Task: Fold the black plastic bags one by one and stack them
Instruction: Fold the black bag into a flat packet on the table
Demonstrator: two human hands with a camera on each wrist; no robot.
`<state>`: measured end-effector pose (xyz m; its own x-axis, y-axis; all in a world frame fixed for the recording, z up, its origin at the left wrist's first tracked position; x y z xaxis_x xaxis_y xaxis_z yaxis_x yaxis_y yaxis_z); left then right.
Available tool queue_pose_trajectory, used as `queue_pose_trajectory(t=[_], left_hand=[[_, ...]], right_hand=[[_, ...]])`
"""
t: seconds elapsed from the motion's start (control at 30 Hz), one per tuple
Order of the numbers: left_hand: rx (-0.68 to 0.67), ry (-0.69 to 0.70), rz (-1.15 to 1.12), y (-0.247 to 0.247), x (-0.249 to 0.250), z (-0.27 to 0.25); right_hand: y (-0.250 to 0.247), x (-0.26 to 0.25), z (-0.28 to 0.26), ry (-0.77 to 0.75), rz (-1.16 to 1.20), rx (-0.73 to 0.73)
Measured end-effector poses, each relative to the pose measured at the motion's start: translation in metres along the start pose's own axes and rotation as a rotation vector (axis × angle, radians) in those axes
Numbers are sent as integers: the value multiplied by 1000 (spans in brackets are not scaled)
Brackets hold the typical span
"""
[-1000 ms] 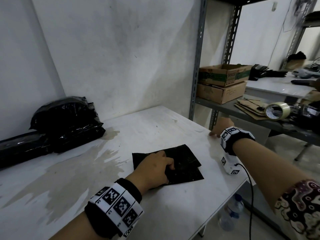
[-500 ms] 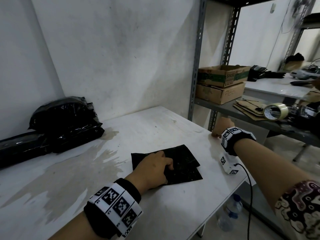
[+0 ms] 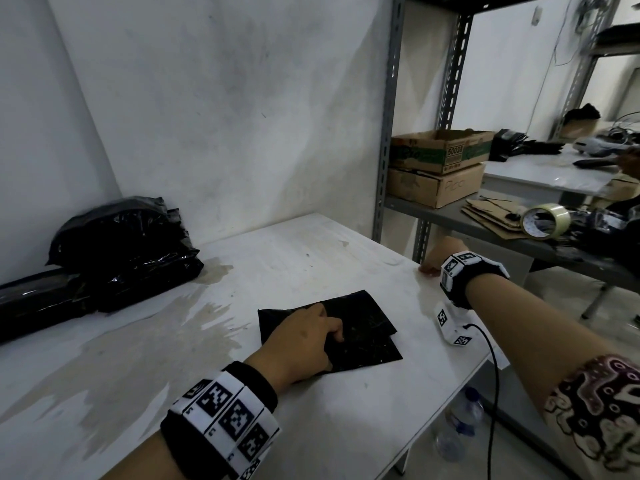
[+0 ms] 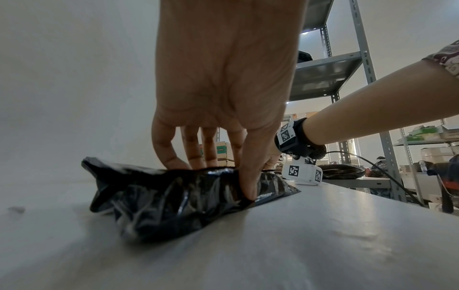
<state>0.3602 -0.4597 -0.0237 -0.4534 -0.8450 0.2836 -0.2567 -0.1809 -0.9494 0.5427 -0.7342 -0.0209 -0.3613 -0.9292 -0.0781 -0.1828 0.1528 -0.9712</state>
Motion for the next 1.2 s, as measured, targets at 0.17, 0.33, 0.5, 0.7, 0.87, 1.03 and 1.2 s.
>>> queue_pose_trajectory(t=[0.17, 0.33, 0.5, 0.7, 0.87, 1.03, 1.2], left_hand=[[2, 5, 1, 0, 0, -1], [2, 9, 15, 1, 1, 0], [13, 16, 21, 1, 2, -1], [30, 14, 68, 1, 8, -3], [40, 14, 68, -1, 13, -6], [15, 9, 35, 0, 21, -10], [27, 25, 26, 6, 36, -15]], right_hand=[[-4, -3, 0, -22, 23, 35], [9, 0, 5, -48, 161, -39], [35, 5, 28, -192, 318, -181], [20, 31, 7, -152, 407, -104], [27, 65, 9, -128, 334, -161], [18, 90, -53, -127, 391, -187], [28, 130, -46, -35, 327, -183]])
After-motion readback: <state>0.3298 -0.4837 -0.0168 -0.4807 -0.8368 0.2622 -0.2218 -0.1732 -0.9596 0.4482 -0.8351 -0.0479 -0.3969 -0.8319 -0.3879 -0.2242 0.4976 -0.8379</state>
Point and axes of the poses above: each hand's wrist, its own z-axis towards the middle knuckle, its own y-axis out of the palm, x = y × z, the point moved 10 cm from there along z, towards the middle knuckle, and after that the axes turned 9 degrees about -x, right-handed, at the moved point
